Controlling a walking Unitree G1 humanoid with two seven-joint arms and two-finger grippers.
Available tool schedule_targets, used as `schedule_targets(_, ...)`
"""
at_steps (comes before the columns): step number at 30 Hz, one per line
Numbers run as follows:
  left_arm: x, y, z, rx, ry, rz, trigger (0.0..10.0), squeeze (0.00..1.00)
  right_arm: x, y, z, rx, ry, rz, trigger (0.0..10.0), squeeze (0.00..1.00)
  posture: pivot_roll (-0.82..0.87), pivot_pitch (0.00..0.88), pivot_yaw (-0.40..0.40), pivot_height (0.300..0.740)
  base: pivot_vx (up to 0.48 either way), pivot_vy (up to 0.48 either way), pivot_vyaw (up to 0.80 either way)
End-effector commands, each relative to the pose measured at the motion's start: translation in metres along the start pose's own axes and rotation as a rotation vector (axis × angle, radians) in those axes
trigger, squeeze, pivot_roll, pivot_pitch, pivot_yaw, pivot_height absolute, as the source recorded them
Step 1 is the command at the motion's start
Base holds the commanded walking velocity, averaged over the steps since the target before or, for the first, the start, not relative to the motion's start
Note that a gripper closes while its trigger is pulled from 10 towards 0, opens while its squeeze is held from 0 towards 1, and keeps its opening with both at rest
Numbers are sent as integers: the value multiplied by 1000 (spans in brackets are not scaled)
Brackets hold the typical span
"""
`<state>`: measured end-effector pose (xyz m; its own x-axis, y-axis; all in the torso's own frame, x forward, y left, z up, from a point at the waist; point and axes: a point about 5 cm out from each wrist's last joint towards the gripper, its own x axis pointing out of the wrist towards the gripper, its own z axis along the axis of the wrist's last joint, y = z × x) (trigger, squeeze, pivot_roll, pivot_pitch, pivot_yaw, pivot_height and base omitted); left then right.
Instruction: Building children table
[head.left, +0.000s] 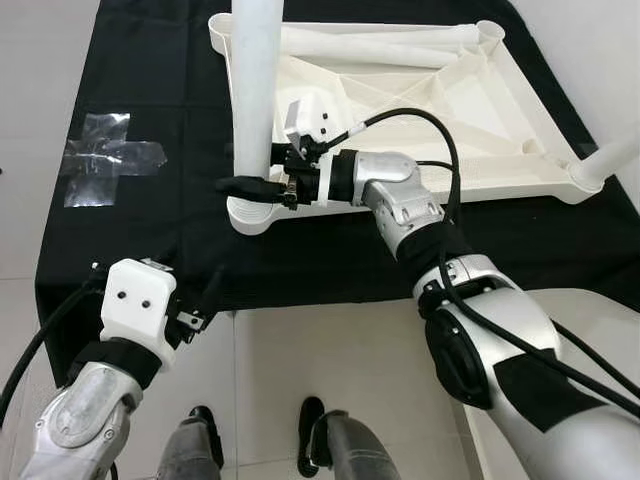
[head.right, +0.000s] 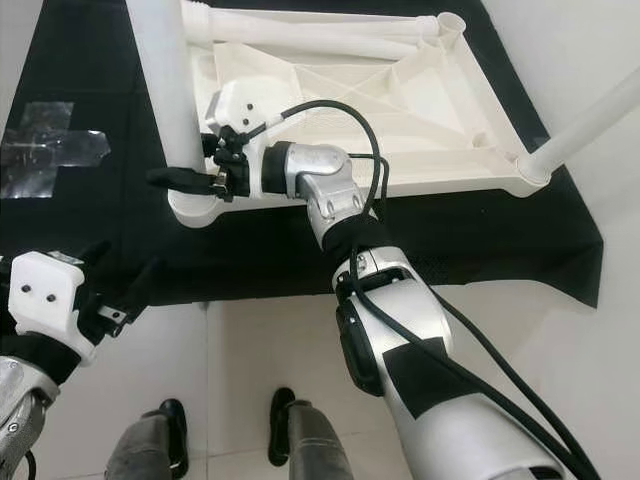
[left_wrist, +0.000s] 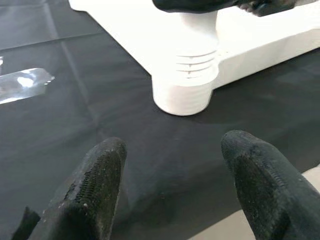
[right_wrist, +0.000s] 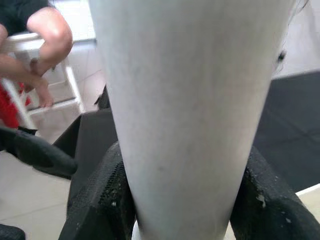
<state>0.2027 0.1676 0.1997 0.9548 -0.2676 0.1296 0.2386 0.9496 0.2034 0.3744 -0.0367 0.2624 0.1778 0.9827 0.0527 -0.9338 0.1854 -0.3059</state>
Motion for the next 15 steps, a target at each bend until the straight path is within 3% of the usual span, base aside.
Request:
schedule_targets(1, -3, -4, -1, -7, 10, -9, 10000, 0, -17, 8, -35, 111, 40, -109, 0, 0, 156, 359, -180, 740, 0, 0, 0)
schedule_targets(5, 0, -7, -3, -14, 13, -37, 10000, 0, -42, 17, -62, 155, 34, -660, 0, 0, 145, 360, -170, 740, 0, 0, 0)
schedule_targets(6, 0, -7, -3, -14, 13, -37, 10000, 0, -42, 17, -62, 155, 34, -660, 0, 0, 145, 360, -170, 740, 0, 0, 0)
schedule_targets(7, 1, -7, -3, -20, 11, -41, 10000, 0, -51, 33, -71, 95, 108, -802, 0, 0, 125, 358, -159, 740, 0, 0, 0)
schedule_targets(8, 3, -6, -4, -17, 12, -51, 10000, 0, -52, 53, -76, 78, 135, -844, 0, 0, 117, 361, -141, 740, 0, 0, 0)
schedule_targets(9, 3, -6, -4, -17, 12, -51, 10000, 0, -52, 53, -76, 78, 135, -844, 0, 0, 117, 361, -141, 740, 0, 0, 0)
schedule_targets(10, 6, -6, -5, -19, 9, -65, 10000, 0, -49, 71, -77, 73, 149, -845, 0, 0, 104, 337, -131, 740, 0, 0, 0)
schedule_targets(15, 10, -9, -4, -25, -2, -76, 10000, 0, -42, 63, -76, 87, 125, -792, 0, 0, 112, 327, -138, 740, 0, 0, 0)
